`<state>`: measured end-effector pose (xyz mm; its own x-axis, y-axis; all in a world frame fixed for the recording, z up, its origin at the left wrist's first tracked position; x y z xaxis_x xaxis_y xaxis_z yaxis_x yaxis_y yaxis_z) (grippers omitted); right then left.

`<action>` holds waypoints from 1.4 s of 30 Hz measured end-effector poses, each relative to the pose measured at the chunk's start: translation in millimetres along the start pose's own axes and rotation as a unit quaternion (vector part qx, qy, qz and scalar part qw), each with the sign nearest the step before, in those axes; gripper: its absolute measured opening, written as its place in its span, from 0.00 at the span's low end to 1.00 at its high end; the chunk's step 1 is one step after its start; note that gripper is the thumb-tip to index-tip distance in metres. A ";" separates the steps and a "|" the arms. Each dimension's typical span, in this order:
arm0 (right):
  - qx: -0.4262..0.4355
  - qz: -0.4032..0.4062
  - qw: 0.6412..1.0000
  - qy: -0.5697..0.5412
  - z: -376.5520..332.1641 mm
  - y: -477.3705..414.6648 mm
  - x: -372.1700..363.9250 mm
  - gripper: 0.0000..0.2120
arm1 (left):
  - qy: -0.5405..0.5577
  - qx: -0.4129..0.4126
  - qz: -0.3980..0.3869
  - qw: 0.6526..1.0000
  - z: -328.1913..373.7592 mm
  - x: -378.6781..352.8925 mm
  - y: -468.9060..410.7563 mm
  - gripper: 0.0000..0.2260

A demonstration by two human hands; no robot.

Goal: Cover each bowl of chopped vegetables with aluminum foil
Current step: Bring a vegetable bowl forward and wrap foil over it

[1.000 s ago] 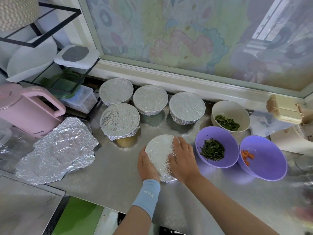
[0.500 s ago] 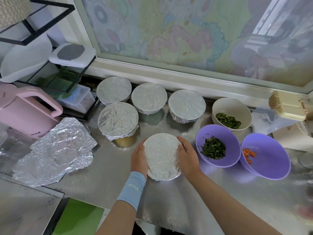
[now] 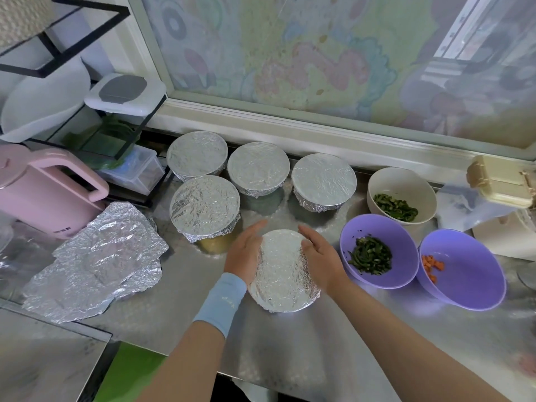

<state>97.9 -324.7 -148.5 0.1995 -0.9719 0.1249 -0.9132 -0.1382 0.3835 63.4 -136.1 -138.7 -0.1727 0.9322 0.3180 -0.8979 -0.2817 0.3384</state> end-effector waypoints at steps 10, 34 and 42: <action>0.083 -0.012 0.982 0.170 -15.0 -2.4 -6.9 0.12 | -0.345 -0.160 -0.027 0.924 20.9 -16.9 -3.6 0.17; 0.344 -0.163 0.786 0.487 -3.6 60.7 -22.7 0.55 | -0.647 -0.401 -0.108 0.639 -7.8 -24.4 49.8 0.55; 0.363 -0.142 0.764 0.515 -2.7 62.8 -19.3 0.46 | -0.655 -0.412 -0.091 0.627 -10.2 -24.8 52.2 0.53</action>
<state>37.6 -314.1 -124.4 0.2589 -0.2700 0.9274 -0.6627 -0.7482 -0.0328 16.6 -171.6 -138.0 -0.0410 -0.2058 0.9777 -0.8519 0.5186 0.0735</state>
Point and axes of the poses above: each hand's wrist, its own y-axis away from the middle knuckle, its own x-axis out of the back of the hand, z = x × y, the point moved 8 cm from there along -y, towards the middle knuckle, and after that the axes turned 13 degrees about -y, right-handed, at the moved point
